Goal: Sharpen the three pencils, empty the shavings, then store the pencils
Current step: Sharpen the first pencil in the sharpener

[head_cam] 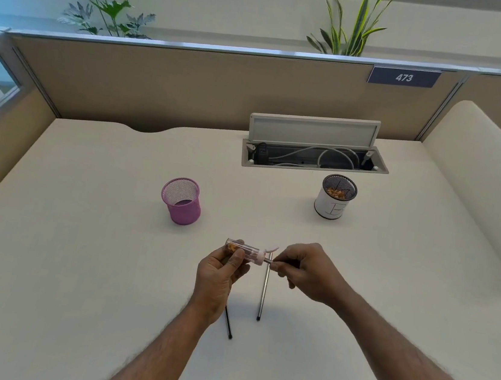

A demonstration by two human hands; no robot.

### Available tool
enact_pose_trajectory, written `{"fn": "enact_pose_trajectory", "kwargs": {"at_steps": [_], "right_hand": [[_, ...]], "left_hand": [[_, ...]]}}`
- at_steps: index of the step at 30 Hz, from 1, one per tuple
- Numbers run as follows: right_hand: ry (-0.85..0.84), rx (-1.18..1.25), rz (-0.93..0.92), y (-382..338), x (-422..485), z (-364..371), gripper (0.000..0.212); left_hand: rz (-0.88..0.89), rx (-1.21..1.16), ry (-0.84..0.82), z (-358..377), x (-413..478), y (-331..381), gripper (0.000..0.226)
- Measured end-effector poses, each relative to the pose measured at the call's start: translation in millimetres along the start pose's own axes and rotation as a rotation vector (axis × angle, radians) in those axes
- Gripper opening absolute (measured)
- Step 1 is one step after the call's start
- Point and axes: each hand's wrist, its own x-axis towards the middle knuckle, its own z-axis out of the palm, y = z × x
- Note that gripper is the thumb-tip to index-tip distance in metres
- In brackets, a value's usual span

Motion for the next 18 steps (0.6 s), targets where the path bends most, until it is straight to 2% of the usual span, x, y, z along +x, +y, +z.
{"fn": "enact_pose_trajectory", "kwargs": {"at_steps": [9, 18], "right_hand": [[-0.155, -0.056, 0.135, -0.5, -1.8, -11.8, 0.017], [-0.001, 0.226, 0.237, 10.2, -18.6, -7.9, 0.012]], "left_hand": [[0.007, -0.052, 0.014, -8.4, 3.2, 2.8, 0.02], [-0.003, -0.205, 0.107, -21.2, 8.5, 10.3, 0.018]]}}
